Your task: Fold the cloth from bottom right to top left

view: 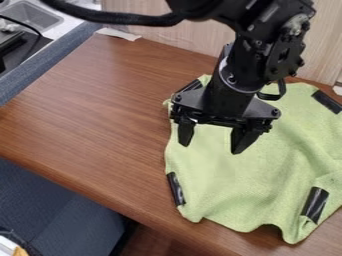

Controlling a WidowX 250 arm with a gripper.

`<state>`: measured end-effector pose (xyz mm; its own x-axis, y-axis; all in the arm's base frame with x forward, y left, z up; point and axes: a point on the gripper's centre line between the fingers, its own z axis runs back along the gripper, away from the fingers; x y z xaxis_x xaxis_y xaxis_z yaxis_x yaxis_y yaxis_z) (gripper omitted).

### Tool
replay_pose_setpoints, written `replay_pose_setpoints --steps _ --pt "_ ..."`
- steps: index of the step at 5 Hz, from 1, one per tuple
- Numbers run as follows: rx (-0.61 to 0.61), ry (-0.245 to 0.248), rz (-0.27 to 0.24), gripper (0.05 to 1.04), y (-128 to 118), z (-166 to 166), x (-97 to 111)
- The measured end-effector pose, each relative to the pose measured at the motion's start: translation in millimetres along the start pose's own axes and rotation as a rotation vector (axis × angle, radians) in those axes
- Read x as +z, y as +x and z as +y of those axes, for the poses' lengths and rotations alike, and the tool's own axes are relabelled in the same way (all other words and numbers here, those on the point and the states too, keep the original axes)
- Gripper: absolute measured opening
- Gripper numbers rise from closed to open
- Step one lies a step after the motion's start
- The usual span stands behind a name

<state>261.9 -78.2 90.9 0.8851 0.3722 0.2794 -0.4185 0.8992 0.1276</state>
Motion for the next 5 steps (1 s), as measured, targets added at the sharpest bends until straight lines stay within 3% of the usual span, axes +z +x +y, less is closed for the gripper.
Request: replay_pose_setpoints --steps 1,3,4,5 --pt "-0.005 0.019 0.020 1.001 -3 0 -7" --pt "-0.099 0.003 0.044 1.001 -17 -42 -9" --pt "-0.178 -0.087 0.029 1.001 -27 -69 1" --pt "-0.265 -0.138 0.054 1.001 -39 -90 -5"
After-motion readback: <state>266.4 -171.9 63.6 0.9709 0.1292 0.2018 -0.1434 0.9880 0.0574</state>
